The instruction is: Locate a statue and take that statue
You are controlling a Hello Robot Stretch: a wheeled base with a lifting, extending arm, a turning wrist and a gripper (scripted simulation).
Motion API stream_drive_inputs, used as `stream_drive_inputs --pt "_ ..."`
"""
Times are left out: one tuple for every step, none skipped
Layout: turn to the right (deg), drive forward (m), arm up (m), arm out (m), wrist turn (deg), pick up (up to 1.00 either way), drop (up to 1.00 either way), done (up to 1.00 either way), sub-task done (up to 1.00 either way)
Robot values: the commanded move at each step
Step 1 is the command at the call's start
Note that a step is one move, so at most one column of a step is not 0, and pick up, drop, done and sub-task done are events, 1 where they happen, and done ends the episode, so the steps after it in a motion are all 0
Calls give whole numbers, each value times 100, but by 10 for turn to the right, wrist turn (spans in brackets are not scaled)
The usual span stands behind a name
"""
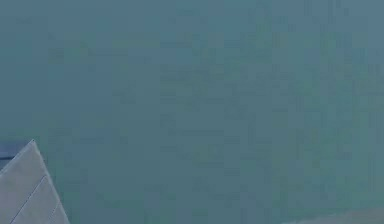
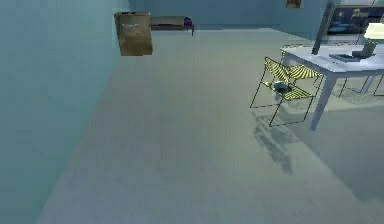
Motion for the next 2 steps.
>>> stream_drive_inputs --pt "0 30 0 0 0 0 0 0 0" --pt "450 0 0 0 0 0 0 0 0"
